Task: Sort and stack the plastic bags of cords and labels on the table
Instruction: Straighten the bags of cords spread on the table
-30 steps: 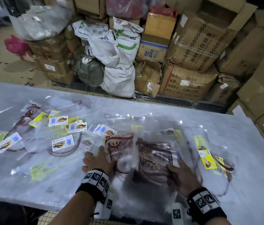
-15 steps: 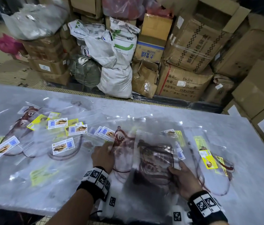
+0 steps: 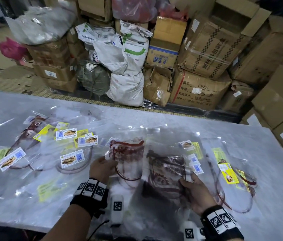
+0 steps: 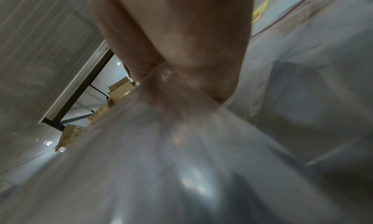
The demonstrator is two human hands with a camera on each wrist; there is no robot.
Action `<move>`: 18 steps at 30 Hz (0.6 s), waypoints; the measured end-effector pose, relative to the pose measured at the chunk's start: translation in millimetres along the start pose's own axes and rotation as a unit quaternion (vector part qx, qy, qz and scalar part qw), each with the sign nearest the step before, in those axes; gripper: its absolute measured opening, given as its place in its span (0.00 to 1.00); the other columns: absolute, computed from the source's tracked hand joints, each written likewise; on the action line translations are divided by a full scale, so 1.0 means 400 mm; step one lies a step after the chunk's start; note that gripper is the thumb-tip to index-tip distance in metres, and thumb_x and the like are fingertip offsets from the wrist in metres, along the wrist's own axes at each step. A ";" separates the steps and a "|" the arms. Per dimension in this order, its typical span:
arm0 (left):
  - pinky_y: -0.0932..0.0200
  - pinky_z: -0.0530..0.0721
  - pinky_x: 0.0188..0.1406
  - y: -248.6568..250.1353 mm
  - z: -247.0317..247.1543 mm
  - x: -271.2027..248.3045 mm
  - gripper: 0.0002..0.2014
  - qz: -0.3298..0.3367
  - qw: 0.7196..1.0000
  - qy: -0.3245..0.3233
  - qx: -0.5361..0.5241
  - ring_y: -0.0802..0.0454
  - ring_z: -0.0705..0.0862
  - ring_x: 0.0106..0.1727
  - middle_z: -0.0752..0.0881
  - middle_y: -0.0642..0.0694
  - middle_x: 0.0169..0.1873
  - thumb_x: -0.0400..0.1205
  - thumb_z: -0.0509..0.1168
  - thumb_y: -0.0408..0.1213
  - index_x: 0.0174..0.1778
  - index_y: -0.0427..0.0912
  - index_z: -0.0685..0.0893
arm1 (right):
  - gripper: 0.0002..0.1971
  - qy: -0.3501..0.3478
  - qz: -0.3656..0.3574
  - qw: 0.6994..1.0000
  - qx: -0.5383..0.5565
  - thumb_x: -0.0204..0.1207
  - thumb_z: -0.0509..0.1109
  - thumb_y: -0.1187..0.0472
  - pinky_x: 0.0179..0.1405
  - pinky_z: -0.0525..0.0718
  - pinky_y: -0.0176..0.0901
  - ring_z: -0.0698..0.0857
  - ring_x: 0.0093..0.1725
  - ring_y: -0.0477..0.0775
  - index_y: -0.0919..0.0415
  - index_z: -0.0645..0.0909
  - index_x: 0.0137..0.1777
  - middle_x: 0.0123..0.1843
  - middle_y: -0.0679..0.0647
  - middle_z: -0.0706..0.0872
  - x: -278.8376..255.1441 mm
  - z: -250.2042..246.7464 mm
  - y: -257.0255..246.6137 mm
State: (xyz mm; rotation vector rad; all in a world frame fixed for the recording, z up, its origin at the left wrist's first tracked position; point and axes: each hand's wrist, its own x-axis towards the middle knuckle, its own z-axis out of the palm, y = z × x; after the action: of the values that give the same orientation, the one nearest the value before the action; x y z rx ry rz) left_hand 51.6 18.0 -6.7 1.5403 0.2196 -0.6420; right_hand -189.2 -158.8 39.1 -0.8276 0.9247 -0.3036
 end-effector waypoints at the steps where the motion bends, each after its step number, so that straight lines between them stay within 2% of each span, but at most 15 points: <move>1: 0.55 0.87 0.39 0.002 0.000 -0.003 0.23 0.015 0.999 0.007 0.040 0.45 0.85 0.41 0.86 0.32 0.50 0.74 0.72 0.20 0.66 0.29 0.80 | 0.21 0.004 0.003 1.000 0.003 0.85 0.56 0.78 0.10 0.77 0.39 0.86 0.20 0.55 0.59 0.73 0.73 0.32 0.61 0.89 0.008 -0.002 0.004; 3: 0.64 0.82 0.33 0.008 0.001 -0.014 0.16 0.056 0.993 -0.006 0.106 0.53 0.83 0.36 0.88 0.39 0.44 0.77 0.71 0.22 0.61 0.34 0.84 | 0.24 0.013 0.008 1.000 0.008 0.85 0.57 0.78 0.12 0.80 0.41 0.88 0.25 0.57 0.59 0.71 0.77 0.38 0.64 0.91 0.022 -0.005 0.009; 4: 0.63 0.81 0.30 0.012 0.000 -0.020 0.17 0.065 0.991 -0.024 0.119 0.52 0.83 0.34 0.88 0.40 0.40 0.78 0.69 0.22 0.61 0.37 0.83 | 0.25 0.016 0.008 1.000 0.011 0.84 0.58 0.78 0.14 0.82 0.42 0.90 0.28 0.59 0.58 0.70 0.78 0.44 0.67 0.91 0.027 -0.005 0.011; 6: 0.59 0.82 0.27 0.009 -0.003 -0.012 0.23 0.064 0.985 -0.076 0.137 0.48 0.83 0.29 0.86 0.39 0.35 0.77 0.67 0.20 0.66 0.44 0.78 | 0.28 0.021 0.012 1.000 0.019 0.84 0.59 0.78 0.15 0.83 0.44 0.91 0.31 0.61 0.56 0.67 0.81 0.53 0.71 0.90 0.038 -0.008 0.015; 8: 0.55 0.84 0.29 -0.007 -0.004 0.005 0.33 0.076 0.975 -0.135 0.160 0.48 0.84 0.28 0.88 0.38 0.35 0.76 0.68 0.21 0.72 0.55 0.72 | 0.27 0.023 0.013 0.999 0.018 0.84 0.59 0.78 0.16 0.84 0.46 0.91 0.30 0.60 0.54 0.69 0.79 0.49 0.68 0.90 0.048 -0.011 0.019; 9: 0.52 0.86 0.33 -0.012 -0.003 0.012 0.38 0.093 0.968 -0.148 0.181 0.48 0.84 0.30 0.89 0.39 0.38 0.74 0.70 0.22 0.74 0.60 0.69 | 0.27 0.024 0.012 0.999 0.019 0.84 0.59 0.78 0.20 0.88 0.52 0.92 0.34 0.61 0.53 0.70 0.77 0.49 0.68 0.91 0.054 -0.013 0.022; 10: 0.50 0.86 0.37 -0.011 -0.001 0.012 0.41 0.108 0.964 -0.145 0.196 0.49 0.84 0.32 0.89 0.39 0.43 0.71 0.71 0.23 0.76 0.62 0.67 | 0.26 0.019 0.010 1.000 0.018 0.83 0.59 0.78 0.29 0.91 0.59 0.92 0.40 0.64 0.52 0.72 0.75 0.52 0.69 0.91 0.059 -0.013 0.024; 12: 0.53 0.88 0.39 -0.011 0.003 0.018 0.42 0.133 0.972 -0.107 0.160 0.53 0.88 0.37 0.88 0.39 0.51 0.69 0.70 0.17 0.77 0.54 0.69 | 0.25 0.022 0.009 1.000 0.014 0.83 0.59 0.78 0.45 0.90 0.65 0.90 0.52 0.68 0.50 0.74 0.70 0.60 0.70 0.89 0.067 -0.016 0.028; 14: 0.57 0.86 0.30 -0.007 0.005 0.022 0.39 0.102 0.988 -0.072 0.086 0.51 0.88 0.35 0.87 0.35 0.48 0.68 0.65 0.10 0.71 0.48 0.75 | 0.25 0.022 0.011 1.000 -0.001 0.83 0.60 0.78 0.54 0.87 0.67 0.87 0.60 0.72 0.50 0.73 0.72 0.62 0.69 0.88 0.069 -0.014 0.027; 15: 0.55 0.85 0.29 -0.007 0.003 0.027 0.37 0.068 0.995 -0.060 0.047 0.46 0.87 0.35 0.85 0.32 0.48 0.66 0.66 0.12 0.69 0.47 0.76 | 0.26 0.018 0.012 1.000 -0.009 0.83 0.60 0.77 0.59 0.85 0.71 0.87 0.61 0.73 0.50 0.71 0.74 0.62 0.69 0.88 0.070 -0.013 0.027; 16: 0.51 0.86 0.34 -0.011 -0.001 0.036 0.36 0.041 0.997 -0.057 0.021 0.40 0.86 0.37 0.84 0.29 0.50 0.61 0.70 0.17 0.67 0.43 0.78 | 0.28 0.020 0.012 1.000 -0.013 0.83 0.60 0.77 0.62 0.84 0.73 0.87 0.61 0.73 0.49 0.69 0.77 0.63 0.68 0.88 0.073 -0.015 0.027; 17: 0.44 0.86 0.41 -0.020 -0.007 0.046 0.36 0.022 0.997 -0.068 0.008 0.37 0.86 0.42 0.84 0.25 0.52 0.56 0.75 0.23 0.65 0.37 0.80 | 0.30 0.018 0.011 1.000 -0.015 0.83 0.61 0.77 0.61 0.85 0.71 0.88 0.60 0.72 0.47 0.67 0.79 0.63 0.68 0.88 0.074 -0.014 0.026; 18: 0.40 0.86 0.47 -0.025 -0.011 0.049 0.35 0.004 0.996 -0.092 -0.003 0.34 0.87 0.45 0.84 0.22 0.53 0.54 0.78 0.29 0.61 0.30 0.83 | 0.30 0.020 0.011 1.000 -0.017 0.83 0.61 0.77 0.54 0.89 0.66 0.90 0.55 0.70 0.45 0.67 0.78 0.63 0.68 0.88 0.078 -0.016 0.027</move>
State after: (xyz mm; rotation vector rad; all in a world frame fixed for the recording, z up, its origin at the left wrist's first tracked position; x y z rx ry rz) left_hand 64.0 18.3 -25.6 1.4656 0.0759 -0.7720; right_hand -177.1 -172.3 11.0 -0.8442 0.9778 -0.2868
